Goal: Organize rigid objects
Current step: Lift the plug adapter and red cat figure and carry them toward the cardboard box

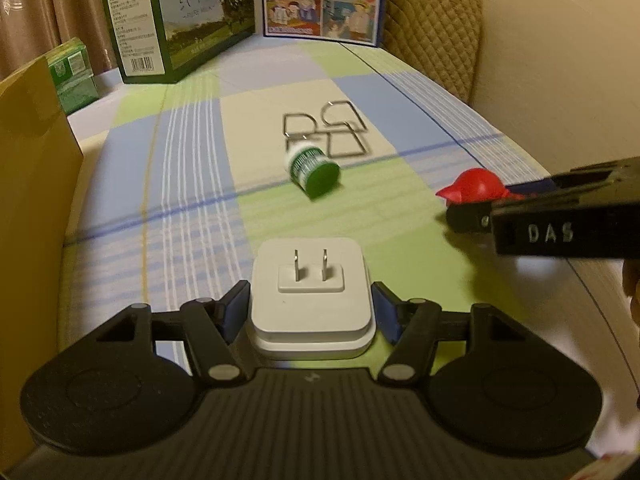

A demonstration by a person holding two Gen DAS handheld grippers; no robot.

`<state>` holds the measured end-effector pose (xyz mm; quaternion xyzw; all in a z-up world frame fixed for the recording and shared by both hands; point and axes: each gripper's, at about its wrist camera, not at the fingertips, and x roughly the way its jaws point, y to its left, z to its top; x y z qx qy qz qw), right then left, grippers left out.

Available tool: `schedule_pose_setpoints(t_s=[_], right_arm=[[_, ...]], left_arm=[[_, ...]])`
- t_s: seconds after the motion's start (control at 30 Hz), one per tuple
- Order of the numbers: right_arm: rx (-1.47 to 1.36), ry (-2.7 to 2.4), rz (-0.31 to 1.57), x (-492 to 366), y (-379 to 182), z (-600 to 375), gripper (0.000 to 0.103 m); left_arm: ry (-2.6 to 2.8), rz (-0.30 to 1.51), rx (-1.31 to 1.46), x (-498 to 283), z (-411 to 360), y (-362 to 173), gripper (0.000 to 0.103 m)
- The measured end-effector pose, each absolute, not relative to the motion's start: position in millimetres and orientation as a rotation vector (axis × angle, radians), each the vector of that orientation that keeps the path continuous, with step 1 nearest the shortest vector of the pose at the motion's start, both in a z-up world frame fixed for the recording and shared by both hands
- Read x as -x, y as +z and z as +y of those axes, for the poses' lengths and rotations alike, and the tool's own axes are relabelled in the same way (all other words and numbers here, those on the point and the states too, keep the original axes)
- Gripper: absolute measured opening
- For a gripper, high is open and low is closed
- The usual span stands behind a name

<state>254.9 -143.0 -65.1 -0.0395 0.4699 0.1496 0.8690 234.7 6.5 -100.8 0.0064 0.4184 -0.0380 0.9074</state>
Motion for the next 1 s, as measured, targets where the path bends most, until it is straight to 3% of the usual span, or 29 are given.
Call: schedule_pose_setpoints(t_s=[0.27, 0.63, 1.0], right_arm=[[0.090, 0.352, 1.035, -212.8, -63.6, -142.5, 0.045], [0.143, 0.361, 1.034, -217.5, -70.9, -131.7, 0.050], [0.085, 0.316, 1.030, -218.1, -63.6, -139.3, 0.043]], left_arm=[[-0.088, 0.883, -0.002, -189.3, 0.1, -98.2, 0.060], [-0.070, 0.882, 0.024, -192.2, 6.3, -98.3, 0.060], [-0.072, 0.862, 0.044, -192.3, 6.8, -95.1, 0.060]])
